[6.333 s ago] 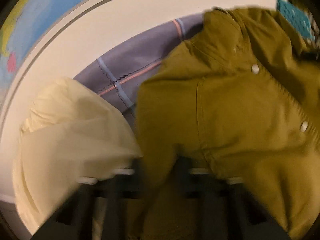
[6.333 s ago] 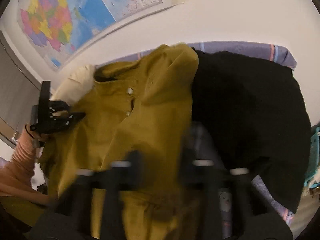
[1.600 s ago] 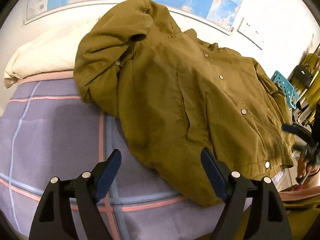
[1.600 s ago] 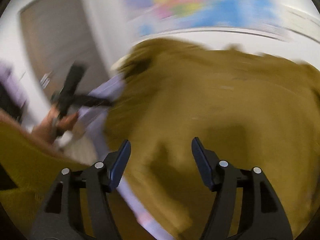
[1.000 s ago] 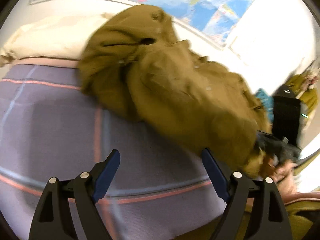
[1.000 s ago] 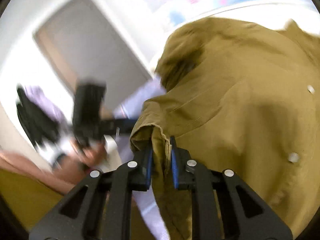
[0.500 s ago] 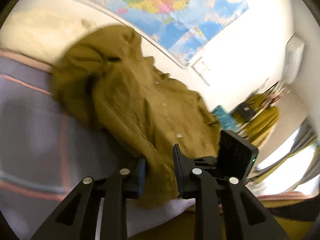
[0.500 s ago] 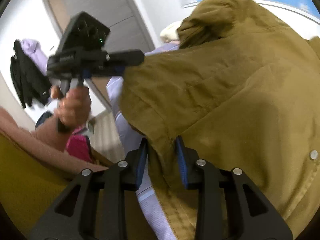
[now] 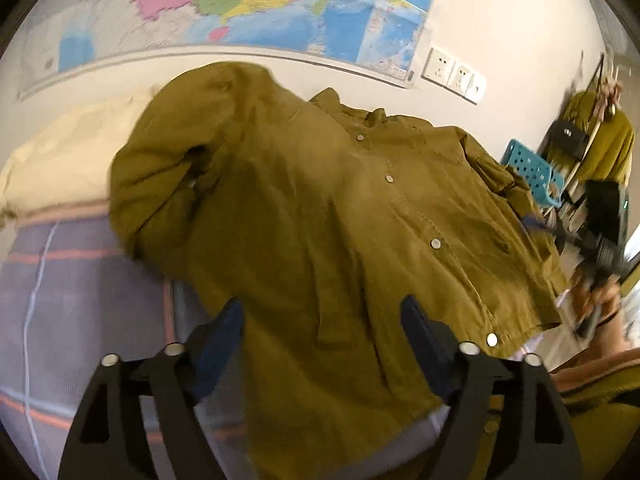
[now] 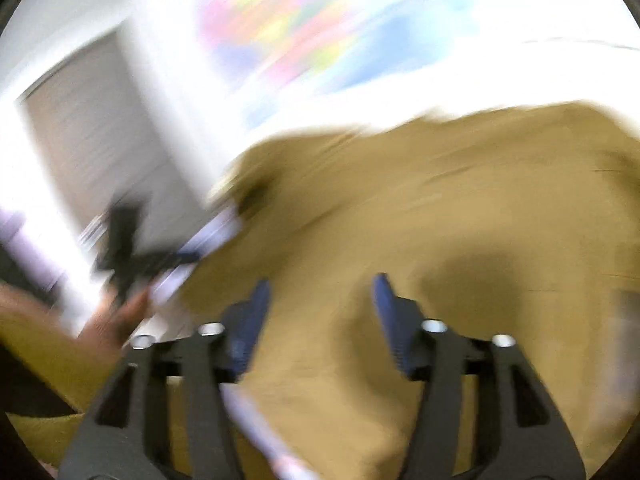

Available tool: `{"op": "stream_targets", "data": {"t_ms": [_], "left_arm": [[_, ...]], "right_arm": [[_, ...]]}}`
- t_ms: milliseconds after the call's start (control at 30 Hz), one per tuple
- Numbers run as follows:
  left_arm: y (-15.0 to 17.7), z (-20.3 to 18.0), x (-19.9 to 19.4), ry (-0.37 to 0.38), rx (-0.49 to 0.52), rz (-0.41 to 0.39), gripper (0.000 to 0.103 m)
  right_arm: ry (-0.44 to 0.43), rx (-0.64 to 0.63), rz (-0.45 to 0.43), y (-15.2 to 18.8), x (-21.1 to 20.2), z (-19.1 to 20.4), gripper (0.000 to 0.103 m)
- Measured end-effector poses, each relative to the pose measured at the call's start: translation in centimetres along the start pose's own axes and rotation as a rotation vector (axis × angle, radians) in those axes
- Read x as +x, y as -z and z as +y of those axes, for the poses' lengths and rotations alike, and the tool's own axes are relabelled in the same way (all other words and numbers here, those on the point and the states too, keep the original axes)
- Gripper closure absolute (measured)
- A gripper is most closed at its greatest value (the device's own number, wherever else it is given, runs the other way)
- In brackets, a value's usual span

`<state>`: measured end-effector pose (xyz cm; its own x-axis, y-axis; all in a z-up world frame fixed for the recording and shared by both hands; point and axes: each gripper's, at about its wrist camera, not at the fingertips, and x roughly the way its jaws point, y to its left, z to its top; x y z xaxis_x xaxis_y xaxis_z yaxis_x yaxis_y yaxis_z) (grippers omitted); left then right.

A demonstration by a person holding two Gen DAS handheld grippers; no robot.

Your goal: Fold large clothes

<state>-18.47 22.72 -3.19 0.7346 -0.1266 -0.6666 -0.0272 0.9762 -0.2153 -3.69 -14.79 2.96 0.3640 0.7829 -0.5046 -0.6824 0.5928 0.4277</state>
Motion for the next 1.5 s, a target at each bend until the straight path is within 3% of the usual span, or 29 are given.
{"op": "stream_targets", "data": {"t_ms": [33, 133, 200, 300, 367, 433, 500, 667, 833, 1000, 1200, 1267, 1333, 1367, 1400, 1500], "left_arm": [[-0.7, -0.6, 0.5, -0.010, 0.010, -0.012, 0.021], [-1.7, -1.0, 1.2, -0.010, 0.036, -0.046, 0.014], [-2.6, -1.9, 1.9, -0.009, 0.055, -0.059, 0.009], [-4.0, -3.4, 3.8, 0.005, 0.083, -0.040, 0.009], [-4.5, -4.1, 4.6, 0.021, 0.099, -0.029, 0.009], [-5.2, -5.1, 5.8, 0.034, 0.120, -0.013, 0.009], [-5.6, -5.8, 6.7, 0.044, 0.136, 0.001, 0.009], [-7.2, -7.0, 8.3, 0.062, 0.182, 0.020, 0.009], [-9.9, -6.8, 9.1, 0.134, 0.174, -0.007, 0.009], [-11.9, -6.2, 9.1, 0.187, 0.176, -0.042, 0.009], [-13.0, -3.4, 7.9, 0.217, 0.140, -0.092, 0.009], [-12.9, -2.3, 7.6, 0.229, 0.121, -0.097, 0.009], [-12.5, -1.6, 7.5, 0.240, 0.112, -0.084, 0.009], [-12.3, -1.6, 7.6, 0.240, 0.116, -0.075, 0.009], [-12.0, -1.7, 7.8, 0.238, 0.126, -0.063, 0.009], [-10.8, -2.8, 8.7, 0.251, 0.177, -0.020, 0.009]], "right_arm": [[0.121, 0.058, -0.068, -0.3, -3.0, -2.7, 0.021], [0.444, 0.162, -0.122, 0.1, -8.7, -9.0, 0.017], [0.509, 0.245, -0.112, 0.9, -10.4, -12.6, 0.014], [0.440, 0.353, -0.072, 2.3, -10.9, -16.7, 0.015], [0.375, 0.390, -0.054, 3.0, -10.1, -17.9, 0.033], [0.320, 0.388, -0.018, 3.0, -9.3, -18.9, 0.071], [0.293, 0.372, -0.009, 1.9, -9.3, -18.8, 0.098], [0.204, 0.249, -0.107, -3.7, -12.8, -14.5, 0.098], [0.062, 0.010, -0.136, -11.9, -13.9, -5.1, 0.099], [-0.120, -0.132, -0.041, -17.1, -6.6, 2.9, 0.099], [-0.266, -0.094, 0.166, -16.5, 8.5, 4.5, 0.098], [-0.267, -0.044, 0.246, -15.1, 13.9, 3.7, 0.098], [-0.221, -0.011, 0.318, -13.7, 18.4, 2.6, 0.088], [-0.193, -0.005, 0.337, -13.1, 19.6, 2.1, 0.083], [-0.166, 0.021, 0.360, -12.3, 20.8, 1.4, 0.071], [-0.133, 0.011, 0.370, -11.0, 20.8, 0.4, 0.062]]}}
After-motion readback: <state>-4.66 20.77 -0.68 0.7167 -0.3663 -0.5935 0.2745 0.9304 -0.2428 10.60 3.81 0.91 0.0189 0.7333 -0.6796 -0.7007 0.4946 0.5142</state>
